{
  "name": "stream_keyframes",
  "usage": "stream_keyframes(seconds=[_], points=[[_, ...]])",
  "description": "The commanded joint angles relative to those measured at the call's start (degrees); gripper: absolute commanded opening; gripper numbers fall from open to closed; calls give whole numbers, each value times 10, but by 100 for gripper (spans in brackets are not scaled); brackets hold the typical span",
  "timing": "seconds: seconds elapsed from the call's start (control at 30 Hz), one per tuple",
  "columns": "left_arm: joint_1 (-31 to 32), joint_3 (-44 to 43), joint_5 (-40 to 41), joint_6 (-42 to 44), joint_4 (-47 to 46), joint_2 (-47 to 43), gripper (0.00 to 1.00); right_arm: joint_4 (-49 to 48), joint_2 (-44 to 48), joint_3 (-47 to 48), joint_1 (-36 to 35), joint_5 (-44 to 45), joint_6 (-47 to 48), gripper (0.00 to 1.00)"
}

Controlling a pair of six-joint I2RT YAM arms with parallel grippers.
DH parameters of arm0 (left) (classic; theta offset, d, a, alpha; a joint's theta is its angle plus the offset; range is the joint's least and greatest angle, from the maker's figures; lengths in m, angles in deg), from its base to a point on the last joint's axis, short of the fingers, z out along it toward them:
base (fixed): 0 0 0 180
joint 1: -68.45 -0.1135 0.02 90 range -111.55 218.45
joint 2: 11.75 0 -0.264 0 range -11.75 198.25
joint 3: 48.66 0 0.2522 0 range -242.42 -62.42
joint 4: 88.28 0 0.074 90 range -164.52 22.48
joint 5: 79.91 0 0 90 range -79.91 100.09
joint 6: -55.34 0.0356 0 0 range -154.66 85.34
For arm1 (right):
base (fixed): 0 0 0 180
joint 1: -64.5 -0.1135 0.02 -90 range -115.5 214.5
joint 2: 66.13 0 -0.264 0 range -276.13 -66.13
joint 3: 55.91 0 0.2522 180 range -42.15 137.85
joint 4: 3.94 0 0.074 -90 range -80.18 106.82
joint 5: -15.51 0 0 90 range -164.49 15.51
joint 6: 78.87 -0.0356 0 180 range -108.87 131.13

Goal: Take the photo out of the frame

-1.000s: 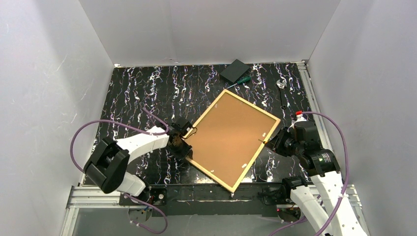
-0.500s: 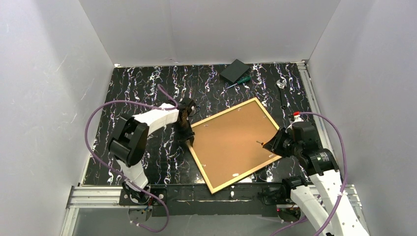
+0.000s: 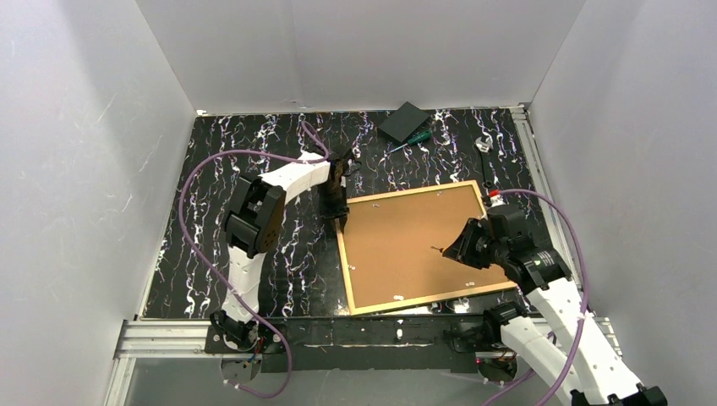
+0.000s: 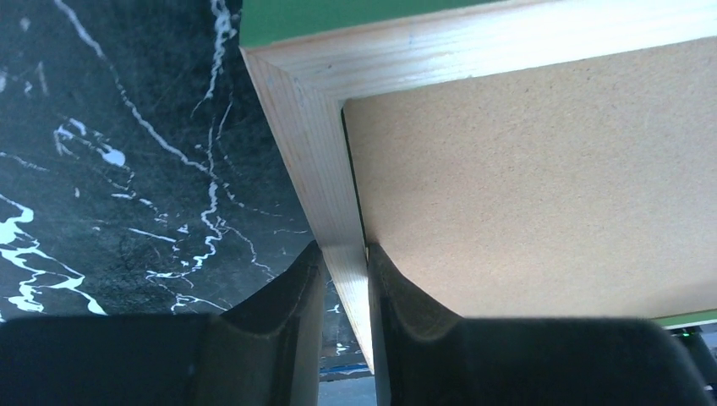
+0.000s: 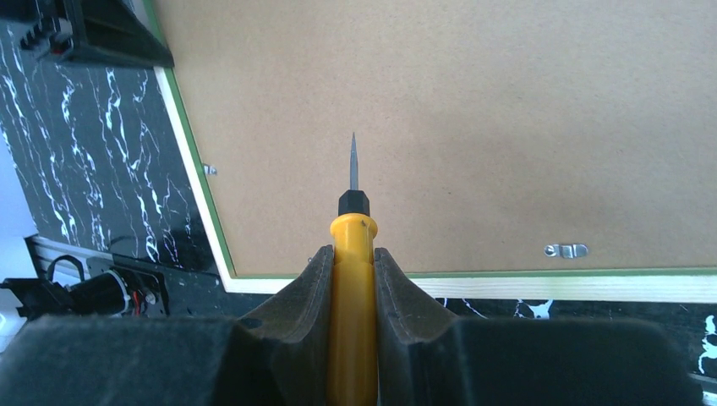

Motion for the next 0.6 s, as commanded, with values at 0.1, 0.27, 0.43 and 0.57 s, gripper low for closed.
stream_keyframes(seconds=[0.1, 0.27, 0.43, 0.57], points=[[4, -65, -45, 20, 56, 46, 0, -67, -48, 13, -78, 39, -39, 1], [4, -104, -54, 27, 68, 66, 0, -100, -105, 22, -154, 80, -66, 1], [-3, -130, -57, 32, 94, 70, 1, -122, -181, 57, -243, 130, -86, 1], [-16, -120, -61, 10, 119, 43, 38, -136, -253, 99, -298, 150, -90, 1]])
